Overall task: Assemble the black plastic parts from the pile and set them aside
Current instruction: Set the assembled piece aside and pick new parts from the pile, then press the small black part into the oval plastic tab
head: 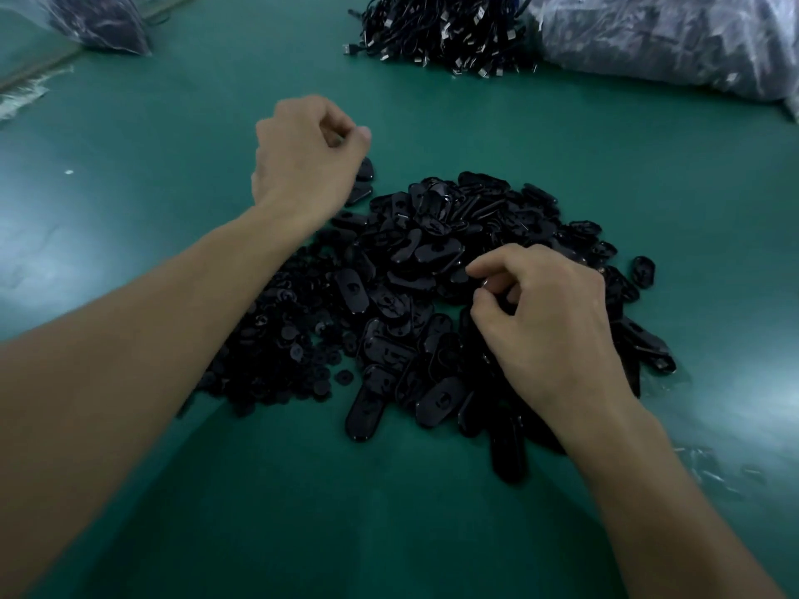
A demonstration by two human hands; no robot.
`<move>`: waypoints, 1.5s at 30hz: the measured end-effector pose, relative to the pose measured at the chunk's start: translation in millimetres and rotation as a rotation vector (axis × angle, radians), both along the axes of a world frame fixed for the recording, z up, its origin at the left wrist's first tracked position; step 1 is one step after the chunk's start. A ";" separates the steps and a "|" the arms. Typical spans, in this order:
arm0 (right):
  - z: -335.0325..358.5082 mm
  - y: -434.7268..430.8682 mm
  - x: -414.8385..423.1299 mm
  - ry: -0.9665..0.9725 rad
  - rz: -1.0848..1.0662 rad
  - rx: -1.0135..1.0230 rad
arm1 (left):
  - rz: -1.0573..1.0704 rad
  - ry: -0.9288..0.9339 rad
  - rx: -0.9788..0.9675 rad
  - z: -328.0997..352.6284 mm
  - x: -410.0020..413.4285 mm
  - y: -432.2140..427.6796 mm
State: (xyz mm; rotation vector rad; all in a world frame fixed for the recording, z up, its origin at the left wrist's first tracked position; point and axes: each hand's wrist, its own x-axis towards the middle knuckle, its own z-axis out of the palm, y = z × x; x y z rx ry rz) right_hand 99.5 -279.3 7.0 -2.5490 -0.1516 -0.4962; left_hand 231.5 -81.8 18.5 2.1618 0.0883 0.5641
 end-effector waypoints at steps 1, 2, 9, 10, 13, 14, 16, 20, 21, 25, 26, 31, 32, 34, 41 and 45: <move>-0.2 0.5 -0.2 -0.014 0.004 0.009 | -0.051 -0.003 -0.019 3.7 -6.8 -4.8; -0.1 0.6 -0.4 -0.038 0.004 0.015 | -0.107 0.003 -0.041 6.2 -13.5 -8.9; 4.4 -4.7 1.3 -0.155 -0.070 0.093 | -0.366 0.068 -0.165 -3.0 -58.2 -26.8; 3.5 -5.2 1.1 -0.119 -0.070 0.070 | -0.367 0.056 -0.146 -5.4 -62.8 -27.5; 2.6 -7.6 1.6 0.012 -0.074 -0.041 | -0.320 0.017 -0.101 -9.6 -71.2 -23.9; 3.0 -8.0 1.8 0.043 -0.068 -0.073 | -0.304 0.009 -0.102 -9.9 -73.2 -21.3; 3.5 -7.5 1.7 0.055 -0.050 -0.101 | -0.288 -0.007 -0.100 -9.3 -76.2 -16.3; 2.0 -4.5 -0.3 0.008 -0.039 -0.051 | -0.295 -0.022 -0.088 -8.8 -80.9 -13.6; 1.6 -4.6 -0.2 -0.003 -0.039 -0.026 | -0.298 -0.025 -0.086 -9.0 -81.9 -14.8; 0.9 -4.2 1.1 -0.098 -0.033 0.062 | -0.341 -0.030 -0.056 -9.4 -87.8 -20.4; 1.2 -3.5 1.2 -0.133 -0.027 0.082 | -0.357 -0.032 -0.049 -9.4 -89.2 -21.3; 8.3 -2.7 2.8 -0.209 0.053 0.487 | -0.493 0.028 -0.113 -4.9 -93.1 -24.2; 10.1 -2.9 3.4 -0.188 0.073 0.582 | -0.531 0.068 -0.149 -3.8 -93.4 -24.0; 12.3 -2.9 3.7 -0.126 0.111 0.753 | -0.606 0.148 -0.212 -1.7 -94.8 -24.3; 14.4 -1.1 2.3 0.052 0.167 1.058 | -0.720 0.207 -0.399 -0.2 -95.1 -22.8; 14.4 0.7 1.7 0.064 0.184 1.071 | -0.714 0.207 -0.439 -2.2 -92.4 -21.6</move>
